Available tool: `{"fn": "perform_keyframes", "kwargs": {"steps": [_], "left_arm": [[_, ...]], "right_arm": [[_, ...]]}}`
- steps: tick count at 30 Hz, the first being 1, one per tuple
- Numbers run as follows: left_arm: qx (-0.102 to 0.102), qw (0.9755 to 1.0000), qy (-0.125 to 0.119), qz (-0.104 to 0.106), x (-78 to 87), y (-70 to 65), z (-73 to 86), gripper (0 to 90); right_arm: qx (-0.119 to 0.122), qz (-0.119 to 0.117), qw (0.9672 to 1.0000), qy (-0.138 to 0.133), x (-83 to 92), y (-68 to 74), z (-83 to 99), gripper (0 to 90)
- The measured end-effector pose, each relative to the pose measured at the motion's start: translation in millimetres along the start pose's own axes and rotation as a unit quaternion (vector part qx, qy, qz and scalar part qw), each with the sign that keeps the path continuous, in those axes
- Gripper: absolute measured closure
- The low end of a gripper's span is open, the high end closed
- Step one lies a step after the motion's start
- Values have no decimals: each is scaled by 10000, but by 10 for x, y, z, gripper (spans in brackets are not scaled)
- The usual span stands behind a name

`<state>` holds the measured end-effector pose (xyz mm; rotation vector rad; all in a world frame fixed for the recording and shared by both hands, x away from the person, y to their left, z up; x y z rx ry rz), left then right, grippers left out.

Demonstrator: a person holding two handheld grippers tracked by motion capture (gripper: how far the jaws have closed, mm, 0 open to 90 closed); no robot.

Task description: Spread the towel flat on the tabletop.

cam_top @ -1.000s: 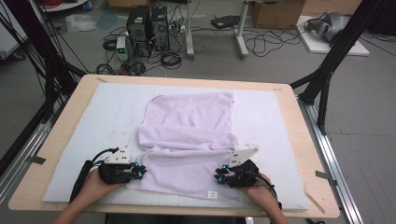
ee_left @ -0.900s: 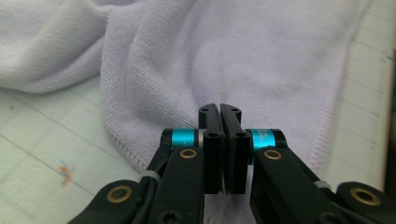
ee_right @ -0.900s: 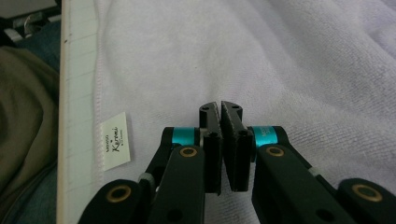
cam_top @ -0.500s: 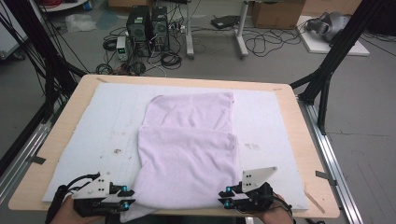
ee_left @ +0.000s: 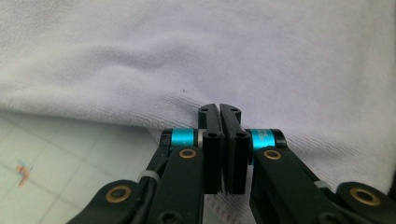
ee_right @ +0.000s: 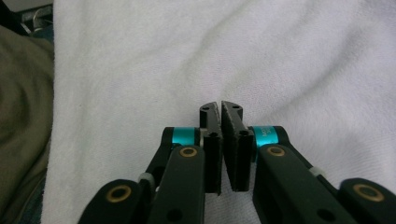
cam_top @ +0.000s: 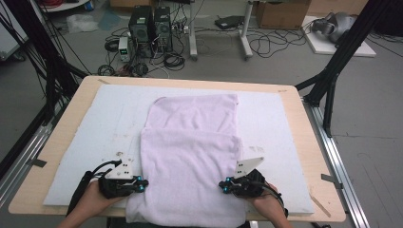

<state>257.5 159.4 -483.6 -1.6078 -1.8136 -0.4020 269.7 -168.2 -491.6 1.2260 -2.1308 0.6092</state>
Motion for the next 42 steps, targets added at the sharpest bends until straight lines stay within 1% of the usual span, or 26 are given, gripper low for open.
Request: {"fn": "perform_keyframes", "kwargs": {"steps": [3,5,7,8,9,15,16,17,18,19,22,24,25,26,27,28,29,31,32,34,36,37,38,40,41,42], "left_arm": [[-84,9998,-150,75,175,-205,47,879],[-229,9992,-308,145,278,-361,39,868],[-222,9990,-381,111,311,-377,5,734],[-247,9989,-382,63,307,-342,-22,685],[-291,9989,-359,-39,284,-266,-60,627],[-23,9993,-189,-336,26,169,-130,545],[79,9993,-123,-340,-26,234,-108,598],[102,9996,-26,-245,-62,258,-78,598],[68,9997,-62,-226,-69,259,-68,692],[104,9997,-133,-150,-62,242,-62,836],[32,10000,6,-60,-8,145,-16,874],[-54,10000,-45,53,72,1,17,878],[-198,9995,-188,129,167,-164,14,875],[-198,9995,-188,129,167,-164,14,863],[-269,9992,-278,138,207,-226,-1,863],[-260,9992,-312,65,232,-241,-26,811],[-273,9992,-279,-16,238,-207,-51,729],[-243,9991,-329,-82,203,-100,-113,669],[-181,9993,-303,-156,169,-24,-132,582],[-31,9995,-219,-223,81,112,-132,559],[86,9997,-116,-180,-15,195,-96,564],[93,9999,-9,-72,-62,205,-59,611],[8,9999,-88,-94,-68,203,-53,699],[9,10000,-84,-36,-58,183,-45,857],[-22,10000,-41,-26,-47,166,-37,879],[-8,10000,-36,33,-29,137,-27,879]], "right_arm": [[84,-287,9995,-69,121,158,-14,881],[135,-493,9979,-403,305,313,-75,872],[125,-531,9968,-592,430,362,-130,803],[163,-391,9973,-594,455,334,-154,767],[231,-47,9989,-412,387,186,-177,692],[86,229,9996,-108,83,-97,-145,629],[145,315,9991,242,-42,-157,-81,666],[145,315,9991,242,-42,-157,-81,666],[159,285,9992,234,-65,-155,-67,705],[38,215,9997,132,-63,-144,-57,837],[79,119,9999,79,-48,-100,-42,876],[48,-248,9995,165,17,-2,-21,879],[216,-553,9981,-147,154,160,-46,864],[216,-553,9981,-147,154,160,-46,864],[231,-649,9968,-398,248,241,-74,823],[233,-559,9968,-518,310,262,-99,782],[226,-388,9978,-494,340,226,-123,748],[277,-78,9990,-348,308,123,-150,679],[140,155,9995,-220,198,-27,-172,624],[102,183,9997,-137,145,-78,-162,624],[78,241,9997,34,45,-146,-117,631],[114,235,9995,165,-3,-169,-79,651],[121,235,9992,293,-45,-177,-41,676],[44,259,9996,146,-46,-193,-35,805],[18,119,9998,129,-35,-167,-28,879],[18,119,9998,129,-35,-167,-28,879]]}}
Point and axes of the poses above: each handheld gripper's, and its own axes: x roughly backward along the jaws, z roughly out of its underside, y roughly to its left, the point moved 7 cm from there along -x, roughly forward along the jaws, and after that the axes turned 15 degrees about z, right-handed, at the moved point
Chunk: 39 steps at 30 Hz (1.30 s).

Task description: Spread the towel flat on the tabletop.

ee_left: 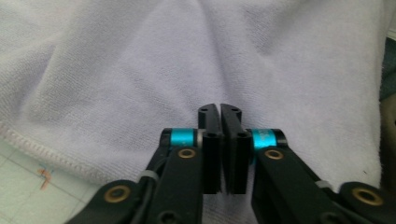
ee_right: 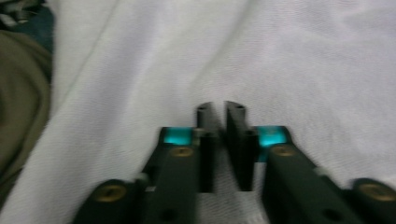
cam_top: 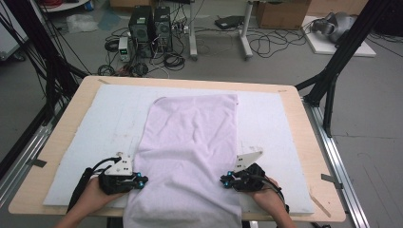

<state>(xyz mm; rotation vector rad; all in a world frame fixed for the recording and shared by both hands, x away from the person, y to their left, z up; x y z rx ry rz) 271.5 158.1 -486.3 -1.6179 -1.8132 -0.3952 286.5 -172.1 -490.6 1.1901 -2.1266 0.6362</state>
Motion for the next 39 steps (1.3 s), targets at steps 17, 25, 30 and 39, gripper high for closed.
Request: {"fn": "perform_keyframes", "kwargs": {"steps": [17,25,30,39], "left_arm": [[-1,10000,-50,-77,-12,13,9,772],[-289,9991,-157,255,235,-451,136,867],[-251,9993,-253,-144,252,-274,28,600],[40,9998,-103,-180,1,131,-6,823]], "right_arm": [[-3,172,9999,-6,35,-9,39,726],[178,-715,9965,-399,394,336,34,852],[78,-78,9996,-248,366,158,28,655],[30,117,9999,94,25,-63,26,821]]}}
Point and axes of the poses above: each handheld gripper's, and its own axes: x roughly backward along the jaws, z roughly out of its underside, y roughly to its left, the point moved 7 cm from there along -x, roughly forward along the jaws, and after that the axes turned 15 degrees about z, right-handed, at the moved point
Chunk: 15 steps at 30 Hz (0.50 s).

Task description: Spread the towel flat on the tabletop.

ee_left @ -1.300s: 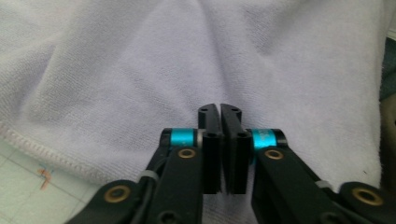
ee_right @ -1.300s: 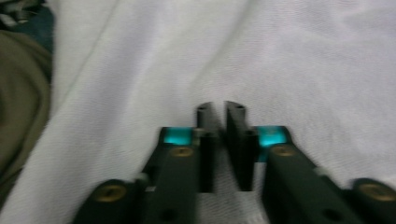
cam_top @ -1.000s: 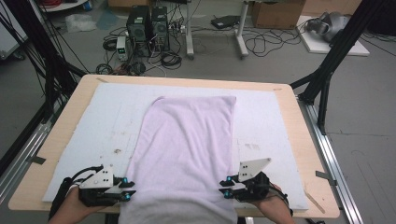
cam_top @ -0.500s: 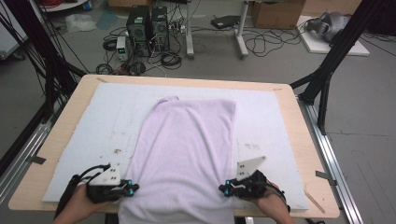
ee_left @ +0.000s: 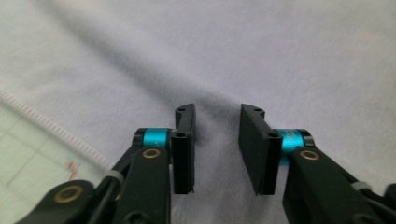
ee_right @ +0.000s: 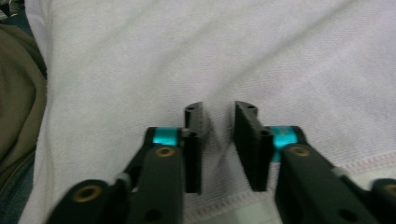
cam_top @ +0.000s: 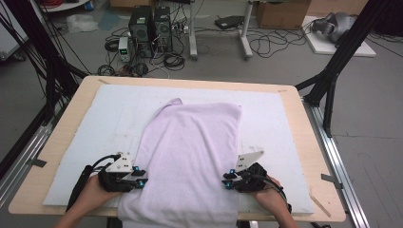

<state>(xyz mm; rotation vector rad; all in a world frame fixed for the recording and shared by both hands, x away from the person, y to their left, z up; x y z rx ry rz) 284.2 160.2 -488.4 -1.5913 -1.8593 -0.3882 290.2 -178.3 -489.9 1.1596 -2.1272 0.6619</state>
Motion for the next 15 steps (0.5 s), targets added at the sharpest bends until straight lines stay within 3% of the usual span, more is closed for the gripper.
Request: {"fn": "perform_keyframes", "kwargs": {"steps": [1,5,7,9,12,14,15], "left_arm": [[-39,10000,33,-17,10,-12,10,870],[83,10000,-4,22,108,-93,91,883],[-25,9998,-91,159,209,-276,125,883],[-122,9993,-217,274,293,-436,133,863],[-186,9997,-138,47,316,-388,86,637],[-102,9997,-167,-115,267,-230,-1,583],[-105,9997,-143,-188,230,-156,-32,569]], "right_arm": [[2,-116,9999,-40,-4,9,2,855],[26,-284,9996,-73,27,52,18,880],[111,-543,9983,-201,136,160,16,880],[133,-688,9960,-550,303,284,-15,864],[29,-365,9976,-581,347,226,-45,732],[-25,-141,9988,-458,241,115,-82,652],[-87,-105,9990,-431,185,76,-100,654]]}}
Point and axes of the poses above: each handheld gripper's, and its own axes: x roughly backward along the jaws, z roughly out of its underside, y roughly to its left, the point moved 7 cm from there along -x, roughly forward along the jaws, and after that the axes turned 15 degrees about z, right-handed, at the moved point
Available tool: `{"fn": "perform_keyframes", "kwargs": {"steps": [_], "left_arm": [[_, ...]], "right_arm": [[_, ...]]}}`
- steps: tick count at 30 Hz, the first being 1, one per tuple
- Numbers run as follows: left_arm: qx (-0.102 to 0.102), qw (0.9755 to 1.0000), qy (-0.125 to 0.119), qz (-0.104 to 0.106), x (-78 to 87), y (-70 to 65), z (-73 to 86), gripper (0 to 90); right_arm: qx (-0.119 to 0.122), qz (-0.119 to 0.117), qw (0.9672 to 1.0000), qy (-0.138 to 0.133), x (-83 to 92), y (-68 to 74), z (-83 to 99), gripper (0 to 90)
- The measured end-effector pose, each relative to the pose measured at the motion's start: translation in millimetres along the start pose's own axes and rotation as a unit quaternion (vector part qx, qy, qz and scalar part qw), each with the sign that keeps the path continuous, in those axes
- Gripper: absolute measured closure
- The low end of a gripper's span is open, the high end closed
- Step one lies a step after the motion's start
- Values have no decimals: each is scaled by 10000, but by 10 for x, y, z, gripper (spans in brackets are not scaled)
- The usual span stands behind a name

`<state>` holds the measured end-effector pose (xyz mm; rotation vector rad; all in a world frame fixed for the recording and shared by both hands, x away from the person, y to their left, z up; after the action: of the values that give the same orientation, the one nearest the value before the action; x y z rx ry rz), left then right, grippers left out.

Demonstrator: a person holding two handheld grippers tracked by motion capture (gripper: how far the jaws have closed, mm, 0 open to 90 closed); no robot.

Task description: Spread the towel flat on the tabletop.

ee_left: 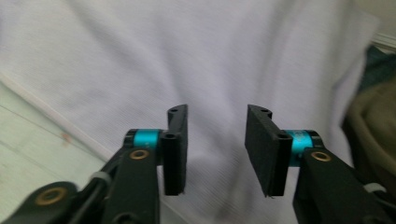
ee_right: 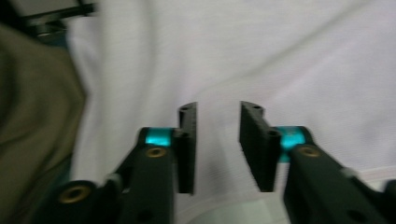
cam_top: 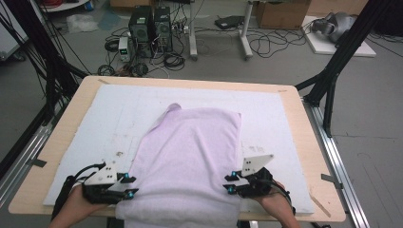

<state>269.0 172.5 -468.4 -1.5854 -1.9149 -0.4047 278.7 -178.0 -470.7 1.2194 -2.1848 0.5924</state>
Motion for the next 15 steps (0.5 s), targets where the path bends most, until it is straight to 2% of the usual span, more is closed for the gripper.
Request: {"fn": "perform_keyframes", "kwargs": {"steps": [1,3,4,5,6,7,9,10,11,12,14,15], "left_arm": [[24,10000,52,-50,-49,63,-18,570],[99,9998,163,-25,-152,148,-22,584],[111,9995,280,-23,-204,171,-1,615],[83,9991,403,34,-234,178,24,684],[80,9997,227,76,-244,163,22,748],[75,9997,247,52,-232,156,33,866],[123,9996,248,39,-198,120,59,883],[184,9994,258,111,-156,64,92,885],[203,9993,226,213,-121,-20,120,886],[174,9991,234,321,-73,-133,151,886],[46,9988,187,446,-2,-334,193,883],[-5,9986,166,499,18,-378,194,873]], "right_arm": [[-21,-36,10000,7,-59,-23,-9,654],[48,29,9997,233,-166,-57,7,660],[114,11,9994,326,-209,-62,23,678],[138,-5,9989,457,-243,-57,44,703],[146,11,9990,417,-255,-58,43,755],[174,1,9991,381,-253,-62,43,810],[158,-118,9991,362,-247,-35,53,874],[169,-177,9991,342,-238,-16,57,882],[157,-694,9971,270,-149,126,63,883],[157,-694,9971,270,-149,126,63,883],[303,-814,9962,-26,-6,263,41,877],[251,-738,9969,-121,55,273,30,862]]}}
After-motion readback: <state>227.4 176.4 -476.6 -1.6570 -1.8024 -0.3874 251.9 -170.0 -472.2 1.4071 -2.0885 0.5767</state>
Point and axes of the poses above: each handheld gripper's, and its own axes: x roughly backward along the jaws, z roughly out of its underside, y roughly to its left, the point moved 7 cm from there along -x, roughly forward along the jaws, and after that the axes turned 15 degrees about z, right-handed, at the moved point
